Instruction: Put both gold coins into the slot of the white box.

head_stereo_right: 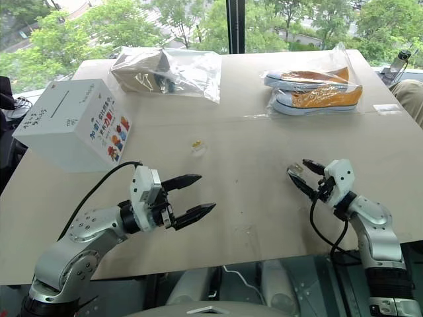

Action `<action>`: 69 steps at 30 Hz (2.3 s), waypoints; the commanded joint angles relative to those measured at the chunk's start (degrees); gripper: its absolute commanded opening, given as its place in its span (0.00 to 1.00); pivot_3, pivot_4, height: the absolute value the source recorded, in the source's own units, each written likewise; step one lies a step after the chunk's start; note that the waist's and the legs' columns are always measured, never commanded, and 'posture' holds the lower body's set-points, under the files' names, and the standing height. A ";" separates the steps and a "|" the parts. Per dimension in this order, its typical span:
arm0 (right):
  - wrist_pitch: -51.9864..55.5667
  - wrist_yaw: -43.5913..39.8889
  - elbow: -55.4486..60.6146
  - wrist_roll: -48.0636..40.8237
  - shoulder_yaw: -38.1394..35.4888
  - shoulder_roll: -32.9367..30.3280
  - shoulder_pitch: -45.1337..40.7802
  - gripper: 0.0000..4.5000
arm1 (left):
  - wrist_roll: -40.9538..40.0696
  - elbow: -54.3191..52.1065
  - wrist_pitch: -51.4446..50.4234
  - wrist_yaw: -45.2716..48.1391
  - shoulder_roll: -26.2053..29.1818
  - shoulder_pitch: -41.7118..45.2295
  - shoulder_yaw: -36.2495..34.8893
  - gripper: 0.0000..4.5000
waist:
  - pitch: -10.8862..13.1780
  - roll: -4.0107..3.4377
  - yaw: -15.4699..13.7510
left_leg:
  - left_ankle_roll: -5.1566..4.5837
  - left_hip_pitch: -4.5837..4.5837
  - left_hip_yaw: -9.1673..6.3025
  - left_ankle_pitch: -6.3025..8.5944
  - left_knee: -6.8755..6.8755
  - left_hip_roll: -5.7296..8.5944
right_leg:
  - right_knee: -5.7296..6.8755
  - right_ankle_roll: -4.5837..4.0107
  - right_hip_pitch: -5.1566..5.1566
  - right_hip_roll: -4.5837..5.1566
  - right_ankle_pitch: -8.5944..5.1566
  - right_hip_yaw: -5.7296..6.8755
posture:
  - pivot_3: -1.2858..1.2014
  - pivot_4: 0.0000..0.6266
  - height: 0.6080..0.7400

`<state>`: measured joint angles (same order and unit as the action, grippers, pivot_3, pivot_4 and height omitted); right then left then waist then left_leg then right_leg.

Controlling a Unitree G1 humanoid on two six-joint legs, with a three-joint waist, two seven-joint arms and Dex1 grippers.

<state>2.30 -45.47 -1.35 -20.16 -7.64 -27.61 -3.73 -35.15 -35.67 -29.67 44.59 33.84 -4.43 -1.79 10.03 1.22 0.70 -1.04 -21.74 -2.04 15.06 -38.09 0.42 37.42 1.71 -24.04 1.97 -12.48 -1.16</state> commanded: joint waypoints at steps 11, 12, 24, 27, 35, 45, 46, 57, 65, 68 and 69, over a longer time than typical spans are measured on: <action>0.40 1.65 0.52 -0.24 -1.17 -0.26 0.54 0.02 | 0.80 -1.59 2.37 0.78 1.20 0.03 0.49 1.00 | 0.00 0.00 0.02 | 0.00 0.01 0.00 0.00 0.00 0.00 | 0.00 0.01 0.00 -0.01 -0.01 -0.01 | 0.52 0.24 1.00; 0.54 1.73 0.65 -0.35 -1.24 -0.26 0.48 0.02 | 0.64 -1.56 2.35 0.73 1.14 -0.01 0.43 1.00 | 0.00 0.00 0.02 | 0.00 0.01 0.00 0.00 0.00 0.00 | 0.00 0.00 0.00 -0.01 -0.01 -0.02 | 0.52 0.24 1.00; 4.95 3.27 3.88 -2.04 -1.33 -0.16 -0.01 0.02 | -0.24 -0.75 1.14 -1.70 -1.41 1.13 1.29 1.00 | 0.01 -0.01 0.01 | 0.00 0.00 0.00 0.00 0.00 0.00 | 0.00 0.05 0.00 -0.03 -0.04 -0.02 | 0.52 0.24 1.00; 4.72 4.21 3.99 -2.52 -2.02 0.50 -0.34 0.02 | 0.17 -0.54 1.28 -1.82 -1.28 1.15 1.35 1.00 | 0.01 -0.01 0.01 | 0.00 0.00 0.01 0.00 -0.01 0.00 | 0.00 0.08 0.00 -0.02 -0.06 -0.03 | 0.52 0.24 1.00; 9.51 4.97 7.42 -9.68 -4.40 2.49 -0.97 0.02 | 0.28 -0.32 1.19 -2.89 -1.84 1.06 1.72 1.00 | 0.01 -0.01 0.02 | 0.00 0.00 -0.01 0.00 0.00 0.00 | 0.00 0.10 0.00 -0.02 -0.07 -0.03 | 0.52 0.24 1.00; 13.72 5.93 10.55 -13.14 -4.52 2.51 -0.91 0.02 | -0.12 1.69 1.27 -4.87 -4.45 2.29 1.64 1.00 | 0.02 -0.03 0.02 | 0.00 -0.01 0.00 0.00 -0.01 0.00 | 0.00 0.12 0.00 -0.02 -0.07 -0.03 | 0.52 0.24 1.00; 15.25 6.24 11.39 -14.51 -4.59 2.65 -1.15 0.02 | -0.51 2.49 1.30 -5.25 -5.41 2.74 1.50 1.00 | 0.02 -0.03 0.02 | 0.00 -0.01 -0.01 0.00 -0.01 0.00 | 0.00 0.13 0.00 -0.02 -0.06 -0.03 | 0.52 0.24 1.00; 36.90 22.49 24.72 -45.28 -5.95 11.20 -6.35 0.02 | -25.37 10.39 -5.91 -15.18 -24.06 13.73 -3.81 1.00 | 0.03 -0.02 0.07 | -0.03 -0.12 -0.15 0.02 -0.12 0.00 | 0.01 0.19 0.00 -0.04 0.12 0.08 | 0.52 0.24 1.00; 38.85 34.57 28.05 -58.80 -4.00 17.85 -9.78 0.02 | -33.84 12.91 -8.46 -17.86 -28.63 17.10 -3.40 1.00 | 0.03 -0.02 0.08 | -0.04 -0.15 -0.13 0.02 -0.15 0.05 | -0.01 0.19 0.00 -0.06 0.12 0.06 | 0.52 0.24 1.00; 38.67 36.29 28.78 -61.37 -2.55 18.88 -10.30 0.02 | -36.19 14.08 -9.08 -18.51 -30.37 17.49 -3.04 1.00 | 0.03 -0.02 0.08 | -0.06 -0.16 -0.14 0.03 -0.15 0.06 | -0.04 0.19 0.00 -0.07 0.12 0.07 | 0.52 0.24 1.00; 38.60 36.73 29.18 -61.93 -1.82 19.25 -10.48 0.02 | -37.32 14.51 -9.33 -18.72 -30.98 17.60 -3.01 1.00 | 0.03 -0.02 0.09 | -0.06 -0.16 -0.14 0.03 -0.15 0.06 | -0.04 0.19 0.00 -0.07 0.12 0.07 | 0.52 0.24 1.00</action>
<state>41.15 -9.41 24.31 -79.40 -10.40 -8.73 -13.02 -69.89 -20.73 -38.61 25.97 3.69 12.28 -5.00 10.06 1.20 0.78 -1.10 -21.90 -2.18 15.09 -38.23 0.48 37.38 1.89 -24.04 1.89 -12.36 -1.08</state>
